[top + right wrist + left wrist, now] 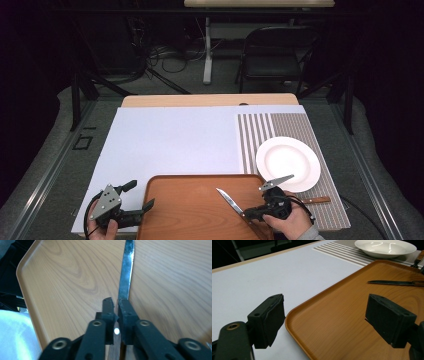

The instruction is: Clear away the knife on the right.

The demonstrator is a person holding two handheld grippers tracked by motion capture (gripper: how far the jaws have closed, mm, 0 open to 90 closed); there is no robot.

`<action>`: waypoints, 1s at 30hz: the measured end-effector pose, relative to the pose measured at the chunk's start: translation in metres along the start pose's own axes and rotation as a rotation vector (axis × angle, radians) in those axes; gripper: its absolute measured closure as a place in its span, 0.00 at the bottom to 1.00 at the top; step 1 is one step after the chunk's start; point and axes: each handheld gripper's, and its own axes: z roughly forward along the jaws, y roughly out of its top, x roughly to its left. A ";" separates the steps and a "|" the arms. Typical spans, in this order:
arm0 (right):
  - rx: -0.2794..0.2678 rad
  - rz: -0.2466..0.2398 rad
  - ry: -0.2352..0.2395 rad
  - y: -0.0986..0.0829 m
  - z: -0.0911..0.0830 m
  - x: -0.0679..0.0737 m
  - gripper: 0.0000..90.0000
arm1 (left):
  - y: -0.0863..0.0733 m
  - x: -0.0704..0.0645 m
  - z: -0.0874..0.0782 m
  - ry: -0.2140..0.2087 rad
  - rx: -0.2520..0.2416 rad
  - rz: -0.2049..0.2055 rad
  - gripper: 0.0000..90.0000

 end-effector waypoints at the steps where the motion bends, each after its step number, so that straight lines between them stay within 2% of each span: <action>1: -0.005 -0.009 0.000 0.001 0.001 0.001 1.00 | 0.000 0.000 0.000 0.000 -0.001 -0.001 0.18; 6: -0.017 -0.032 0.006 0.003 0.007 0.005 1.00 | 0.000 0.000 0.001 -0.001 0.004 0.001 0.18; 16: 0.001 -0.070 0.031 0.005 0.023 0.008 1.00 | 0.000 0.000 0.001 -0.001 0.004 0.001 0.18; 24: 0.010 -0.069 0.028 0.004 0.030 0.008 1.00 | 0.000 0.000 0.001 -0.002 0.005 0.004 0.18; 30: 0.015 -0.052 0.013 0.003 0.032 0.004 1.00 | 0.000 0.000 0.000 -0.004 0.005 0.005 0.18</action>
